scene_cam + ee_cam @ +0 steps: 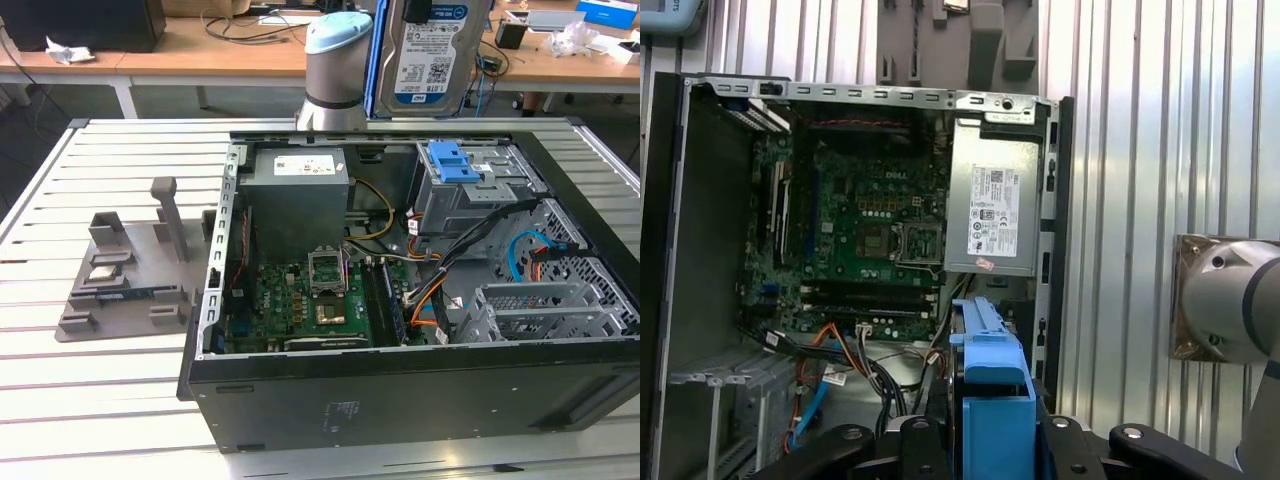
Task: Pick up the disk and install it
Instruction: 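Pick up the disk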
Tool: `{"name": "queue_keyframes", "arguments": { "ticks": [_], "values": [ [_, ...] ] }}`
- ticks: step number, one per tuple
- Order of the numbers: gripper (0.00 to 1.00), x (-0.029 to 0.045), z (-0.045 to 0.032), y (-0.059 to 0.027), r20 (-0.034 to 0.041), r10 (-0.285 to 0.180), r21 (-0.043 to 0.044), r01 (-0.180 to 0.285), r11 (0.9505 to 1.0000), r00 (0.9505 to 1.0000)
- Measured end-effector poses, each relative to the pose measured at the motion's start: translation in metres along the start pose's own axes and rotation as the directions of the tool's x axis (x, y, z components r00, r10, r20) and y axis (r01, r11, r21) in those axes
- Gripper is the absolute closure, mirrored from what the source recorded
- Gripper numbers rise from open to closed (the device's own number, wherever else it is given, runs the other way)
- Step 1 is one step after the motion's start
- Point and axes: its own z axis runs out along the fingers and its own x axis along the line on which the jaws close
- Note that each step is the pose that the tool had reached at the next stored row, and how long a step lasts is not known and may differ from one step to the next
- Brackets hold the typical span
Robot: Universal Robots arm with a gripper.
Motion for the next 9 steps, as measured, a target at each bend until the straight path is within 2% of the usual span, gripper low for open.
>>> {"name": "queue_keyframes", "arguments": {
  "ticks": [4,9],
  "values": [
    [0.64,0.0051,-0.0003,-0.008,0.0,0.0,-0.0001,0.0,1.0,1.0],
    [0.64,0.0086,-0.0005,-0.0139,0.0,0.0,-0.0002,0.0,1.0,1.0]
  ]
}}
